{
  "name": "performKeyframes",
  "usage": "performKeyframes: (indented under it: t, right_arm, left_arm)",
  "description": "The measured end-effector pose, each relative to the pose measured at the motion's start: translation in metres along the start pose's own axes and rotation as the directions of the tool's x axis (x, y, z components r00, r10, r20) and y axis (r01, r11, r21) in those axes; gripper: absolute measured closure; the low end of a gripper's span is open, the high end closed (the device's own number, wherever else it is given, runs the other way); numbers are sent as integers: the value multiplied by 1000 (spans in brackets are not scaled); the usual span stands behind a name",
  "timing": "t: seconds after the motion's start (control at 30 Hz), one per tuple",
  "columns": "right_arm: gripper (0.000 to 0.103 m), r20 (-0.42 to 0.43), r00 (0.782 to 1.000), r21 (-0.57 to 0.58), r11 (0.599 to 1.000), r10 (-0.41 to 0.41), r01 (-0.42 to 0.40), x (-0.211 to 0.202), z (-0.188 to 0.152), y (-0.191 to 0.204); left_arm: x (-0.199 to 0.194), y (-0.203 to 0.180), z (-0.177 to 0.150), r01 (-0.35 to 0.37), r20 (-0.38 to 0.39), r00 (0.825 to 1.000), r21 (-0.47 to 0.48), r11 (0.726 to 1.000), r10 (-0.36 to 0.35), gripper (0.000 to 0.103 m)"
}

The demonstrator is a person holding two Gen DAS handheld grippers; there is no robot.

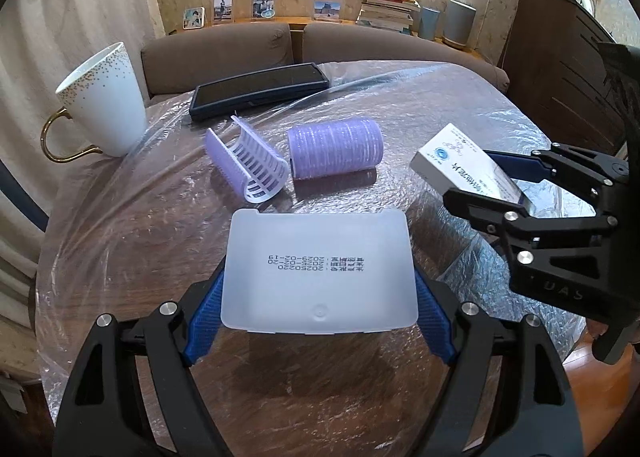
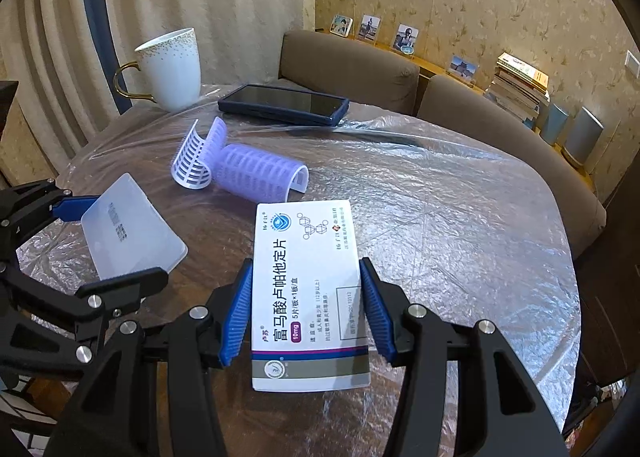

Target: Collect trash

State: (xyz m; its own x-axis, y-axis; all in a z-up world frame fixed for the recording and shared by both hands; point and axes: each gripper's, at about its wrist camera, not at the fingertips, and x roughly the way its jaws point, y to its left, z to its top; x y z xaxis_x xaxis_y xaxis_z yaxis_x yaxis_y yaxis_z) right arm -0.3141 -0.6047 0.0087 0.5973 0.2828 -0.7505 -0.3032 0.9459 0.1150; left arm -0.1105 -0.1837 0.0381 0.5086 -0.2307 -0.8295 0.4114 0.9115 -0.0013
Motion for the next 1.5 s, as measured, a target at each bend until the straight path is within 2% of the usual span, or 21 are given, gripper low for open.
performKeyframes:
  t: [0.3, 0.47, 0.6, 0.77, 0.93, 1.03, 1.13, 1.2, 1.3, 1.43, 1.5]
  right_arm:
    - [52, -6, 1000, -9, 1000, 6, -6, -10, -11, 8]
    - [52, -36, 999, -15, 1000, -2, 1, 1, -16, 12]
    - [37, -42, 999, -13, 1000, -8, 7, 2, -21, 15]
    - [37, -56, 998, -11, 1000, -14, 13, 6, -24, 14]
    - [37, -79, 997, 20, 1000, 0, 2, 12, -29, 11]
    - [37, -75, 997, 26, 1000, 7, -5, 10, -31, 10]
    - [24, -41, 999, 22, 1000, 9, -8, 4, -33, 11]
    - [6, -7, 1000, 20, 1000, 6, -6, -3, -34, 10]
    - [4, 23, 1000, 40, 999, 19, -20, -11, -36, 5]
    - [4, 45, 998, 113, 992, 47, -52, -26, -39, -11]
    - [4, 113, 993, 142, 989, 33, -49, -44, -40, -18]
  left_arm:
    - [-4, 1, -9, -6, -8, 1000, 11, 1000, 6, 21]
    - [7, -2, -13, -20, -30, 999, 30, 999, 21, 20]
    - [9, -7, -18, -56, -32, 998, 71, 996, 59, 20]
    - [13, -5, -21, -38, -47, 998, 63, 997, 42, 20]
    - [12, 5, -20, 17, -60, 998, 6, 1000, -16, 20]
    - [9, 9, -27, 8, -63, 998, 5, 1000, -8, 16]
    - [7, 12, -31, 9, -67, 998, -5, 1000, -10, 16]
    - [3, 14, -31, 6, -55, 998, -8, 1000, -7, 16]
    - [-7, 22, -34, -8, -21, 1000, -40, 999, 8, 16]
    - [-28, 38, -39, 7, 25, 1000, -94, 996, -4, 16]
    - [-51, 46, -43, 16, 103, 995, -135, 991, -2, 15]
